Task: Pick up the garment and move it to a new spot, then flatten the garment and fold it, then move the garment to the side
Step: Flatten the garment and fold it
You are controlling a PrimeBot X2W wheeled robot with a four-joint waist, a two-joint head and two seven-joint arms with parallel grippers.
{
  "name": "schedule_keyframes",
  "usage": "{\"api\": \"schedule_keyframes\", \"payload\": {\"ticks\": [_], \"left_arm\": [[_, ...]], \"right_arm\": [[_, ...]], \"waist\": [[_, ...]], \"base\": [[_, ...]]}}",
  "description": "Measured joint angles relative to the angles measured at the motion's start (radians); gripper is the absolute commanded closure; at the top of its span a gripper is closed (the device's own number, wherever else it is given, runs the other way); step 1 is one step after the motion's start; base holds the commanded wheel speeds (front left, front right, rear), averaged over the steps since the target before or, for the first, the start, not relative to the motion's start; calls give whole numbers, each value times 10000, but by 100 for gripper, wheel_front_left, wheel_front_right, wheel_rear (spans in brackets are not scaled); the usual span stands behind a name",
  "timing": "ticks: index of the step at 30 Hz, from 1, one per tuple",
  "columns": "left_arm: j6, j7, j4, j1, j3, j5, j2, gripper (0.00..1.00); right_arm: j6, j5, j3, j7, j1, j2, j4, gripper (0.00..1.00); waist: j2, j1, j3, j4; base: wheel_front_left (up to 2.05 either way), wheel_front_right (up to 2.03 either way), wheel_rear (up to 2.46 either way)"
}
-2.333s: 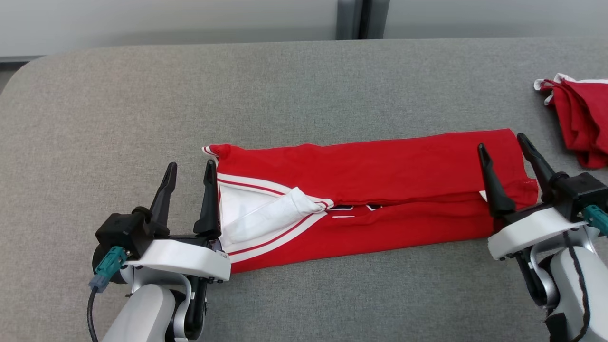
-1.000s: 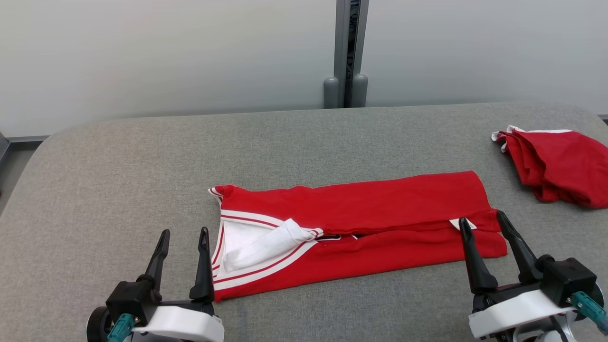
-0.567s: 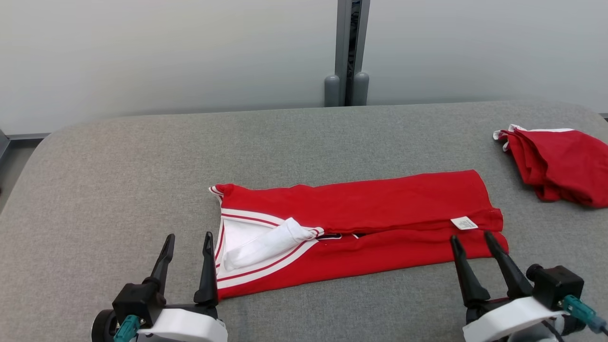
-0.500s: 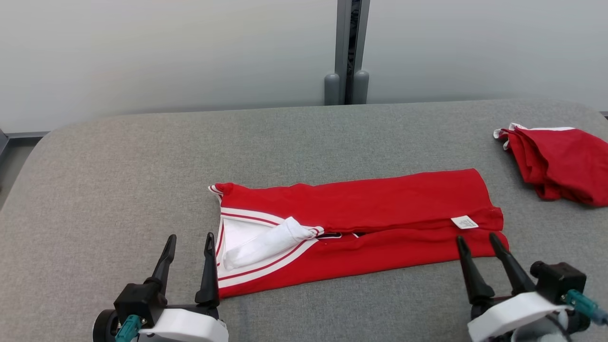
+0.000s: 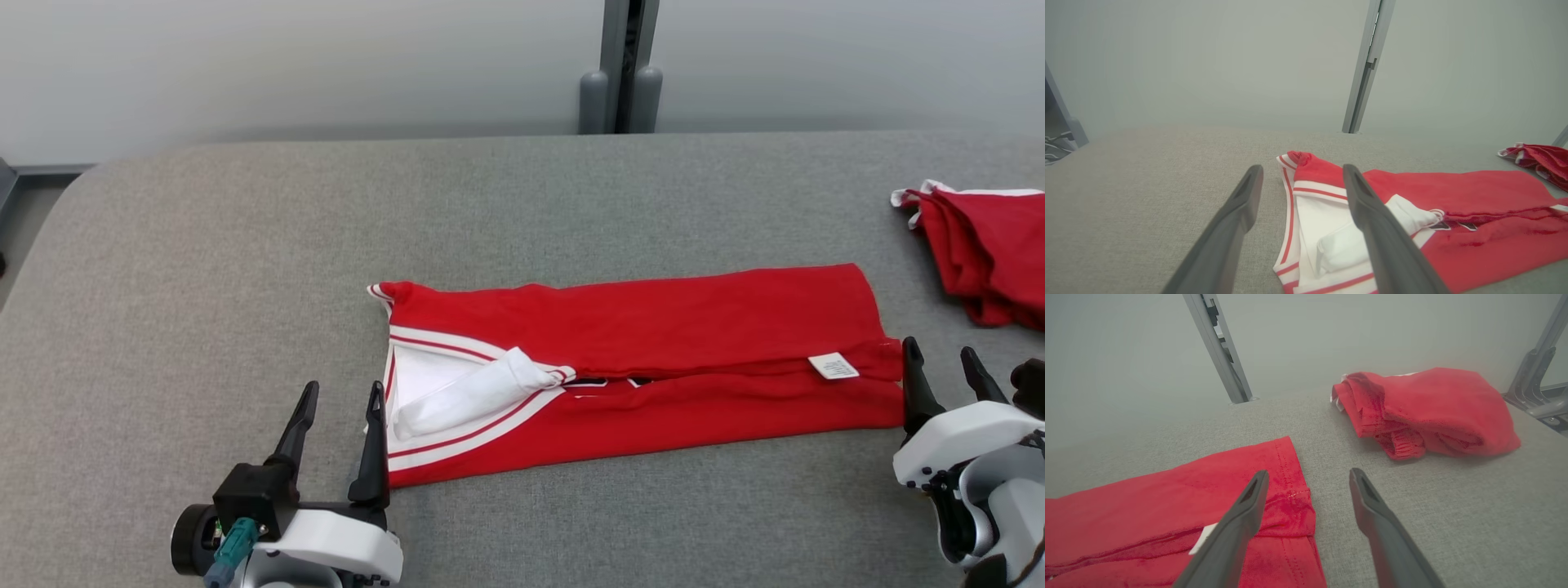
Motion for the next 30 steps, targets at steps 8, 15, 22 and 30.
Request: {"api": "schedule_keyframes", "payload": {"ticks": [8, 15, 22, 30], "left_arm": [[81, 0, 174, -439, -23, 178, 2, 0], [65, 0, 290, -630, -71, 263, 6, 0], [40, 0, 324, -742, -86, 274, 2, 0], [40, 0, 353, -710, -65, 272, 2, 0]], "right_arm": [[0, 222, 151, 13, -1254, 186, 2059, 0], [0, 857, 685, 267, -1741, 451, 2859, 58], [6, 1611, 1193, 207, -1621, 391, 2679, 100], [17, 2132, 1233, 46, -1471, -525, 2282, 100]], "waist": [[0, 0, 767, 201], [0, 0, 1119, 207], [0, 0, 947, 167], [0, 0, 759, 111]], "base": [[0, 0, 0], [0, 0, 0], [0, 0, 0], [0, 0, 0]]}}
